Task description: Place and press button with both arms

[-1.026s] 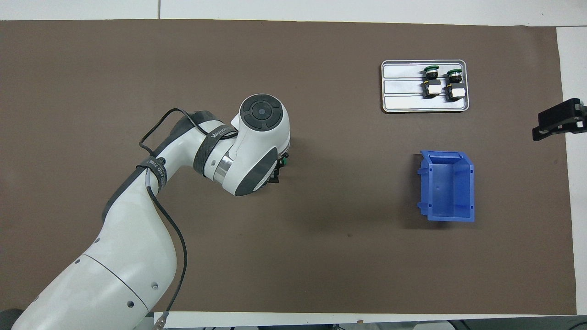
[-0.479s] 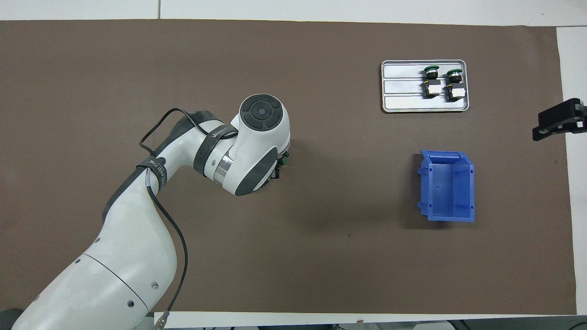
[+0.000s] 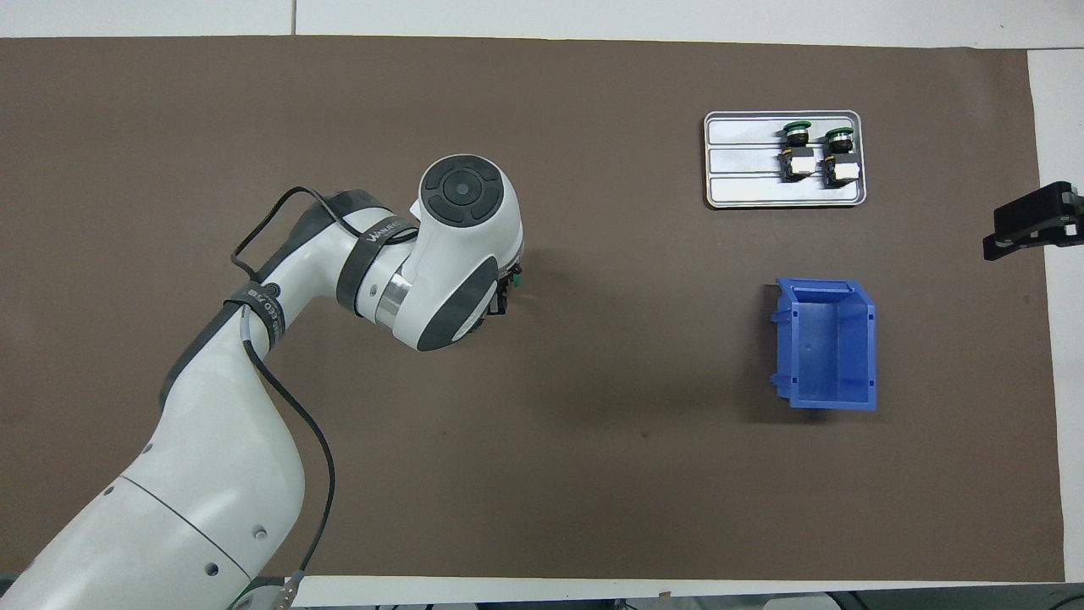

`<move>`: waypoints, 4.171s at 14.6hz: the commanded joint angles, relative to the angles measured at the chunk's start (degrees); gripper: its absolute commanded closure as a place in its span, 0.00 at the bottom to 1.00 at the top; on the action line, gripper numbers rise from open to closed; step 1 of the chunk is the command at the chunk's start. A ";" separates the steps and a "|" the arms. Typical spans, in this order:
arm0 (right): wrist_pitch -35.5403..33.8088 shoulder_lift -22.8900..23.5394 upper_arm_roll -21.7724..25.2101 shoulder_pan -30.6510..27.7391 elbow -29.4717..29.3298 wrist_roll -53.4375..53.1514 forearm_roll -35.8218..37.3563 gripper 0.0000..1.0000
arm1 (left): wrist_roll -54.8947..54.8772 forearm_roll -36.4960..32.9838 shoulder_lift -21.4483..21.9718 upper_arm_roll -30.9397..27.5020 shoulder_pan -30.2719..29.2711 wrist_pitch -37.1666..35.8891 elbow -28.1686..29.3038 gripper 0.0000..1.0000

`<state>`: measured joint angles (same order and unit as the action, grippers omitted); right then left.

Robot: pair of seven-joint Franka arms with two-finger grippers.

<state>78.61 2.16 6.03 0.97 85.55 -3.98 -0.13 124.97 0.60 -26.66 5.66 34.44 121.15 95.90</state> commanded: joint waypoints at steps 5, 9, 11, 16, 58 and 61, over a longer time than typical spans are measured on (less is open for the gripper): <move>0.05 -1.28 0.21 -0.01 1.46 1.17 -0.13 0.02 | -11.75 4.66 12.24 0.23 -4.64 3.21 11.76 0.92; 0.05 -1.28 0.21 -0.01 1.46 1.08 -0.13 0.01 | -28.59 19.22 13.30 0.23 -6.84 6.20 14.14 0.92; 0.05 -1.28 0.21 -0.01 1.46 1.17 -0.13 0.02 | -35.55 29.15 13.83 0.14 -10.25 6.12 15.19 0.92; 0.05 -1.28 0.21 -0.01 1.46 1.08 -0.13 0.01 | -43.12 39.62 14.71 0.14 -12.90 9.62 18.35 0.92; 0.05 -1.28 0.21 -0.01 1.46 1.08 -0.13 0.01 | -100.98 98.45 7.33 0.14 -22.40 -6.54 32.34 0.97; 0.05 -1.28 0.21 -0.01 1.46 1.17 -0.13 0.02 | -100.98 99.76 7.24 0.14 -21.26 -5.49 32.34 0.97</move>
<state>78.61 2.16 6.03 0.97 85.55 -3.98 -0.13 24.99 98.24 -19.51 5.78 12.34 115.23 127.82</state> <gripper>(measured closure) 0.013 0.604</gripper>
